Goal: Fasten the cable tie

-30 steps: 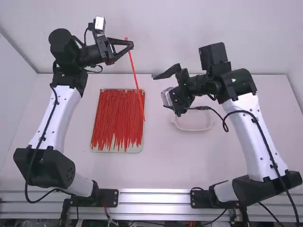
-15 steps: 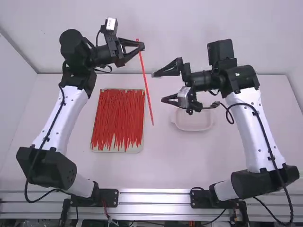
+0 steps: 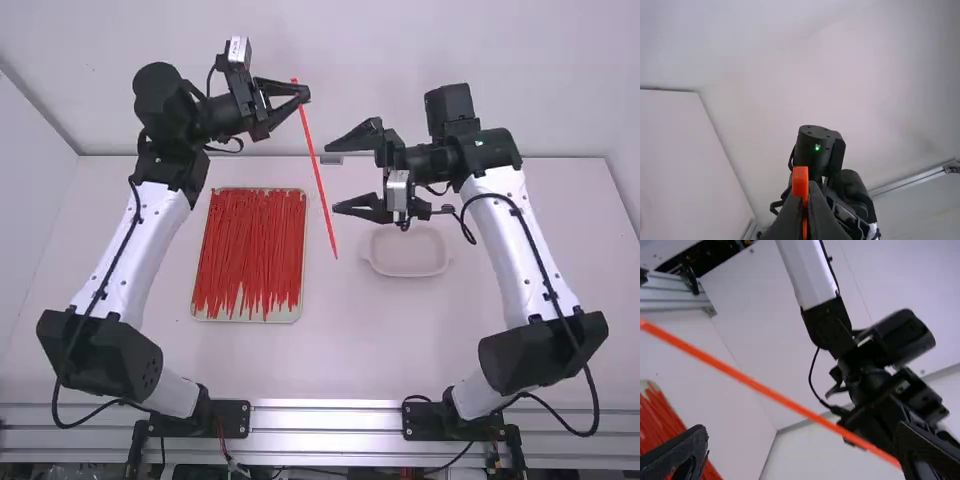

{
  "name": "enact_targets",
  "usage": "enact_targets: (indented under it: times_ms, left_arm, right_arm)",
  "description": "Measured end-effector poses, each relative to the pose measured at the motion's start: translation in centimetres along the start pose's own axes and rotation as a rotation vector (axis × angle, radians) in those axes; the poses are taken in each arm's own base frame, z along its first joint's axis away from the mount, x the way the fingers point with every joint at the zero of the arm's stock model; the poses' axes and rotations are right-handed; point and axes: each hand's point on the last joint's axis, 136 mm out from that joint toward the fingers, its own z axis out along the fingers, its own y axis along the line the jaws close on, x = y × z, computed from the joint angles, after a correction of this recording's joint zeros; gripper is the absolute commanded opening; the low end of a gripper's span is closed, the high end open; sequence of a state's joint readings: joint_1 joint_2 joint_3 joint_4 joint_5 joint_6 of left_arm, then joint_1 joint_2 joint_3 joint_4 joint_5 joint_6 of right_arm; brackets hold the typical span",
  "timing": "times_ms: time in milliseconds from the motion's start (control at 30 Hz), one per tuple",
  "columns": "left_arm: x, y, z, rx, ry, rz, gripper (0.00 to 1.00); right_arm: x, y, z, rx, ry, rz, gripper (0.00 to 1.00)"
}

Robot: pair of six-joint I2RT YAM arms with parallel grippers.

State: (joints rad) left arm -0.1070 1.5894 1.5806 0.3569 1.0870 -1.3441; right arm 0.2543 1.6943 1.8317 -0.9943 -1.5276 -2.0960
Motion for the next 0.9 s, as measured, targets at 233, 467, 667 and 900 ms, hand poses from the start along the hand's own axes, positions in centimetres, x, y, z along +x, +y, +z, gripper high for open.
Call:
enact_targets:
  times_ms: [233, 467, 667, 900]
  left_arm:
    - [0.4, 2.0, -0.1, -0.062, 0.007, -0.116, 0.03]
    - [0.2, 3.1, -0.9, -0.094, 0.001, -0.213, 0.02]
    - [-0.3, 3.3, -1.7, -0.101, -0.011, -0.232, 0.03]
    - [-1.2, 3.3, -2.2, -0.102, -0.044, -0.211, 0.03]
  right_arm:
    - [-1.1, -0.1, 2.1, -0.018, -0.069, -0.067, 0.99]
    - [-0.8, -0.9, 2.1, -0.012, -0.072, -0.175, 0.99]
    - [-0.8, -1.0, 2.4, -0.013, -0.077, -0.199, 0.99]
    - [-1.0, -1.1, 2.7, -0.015, -0.088, -0.228, 0.99]
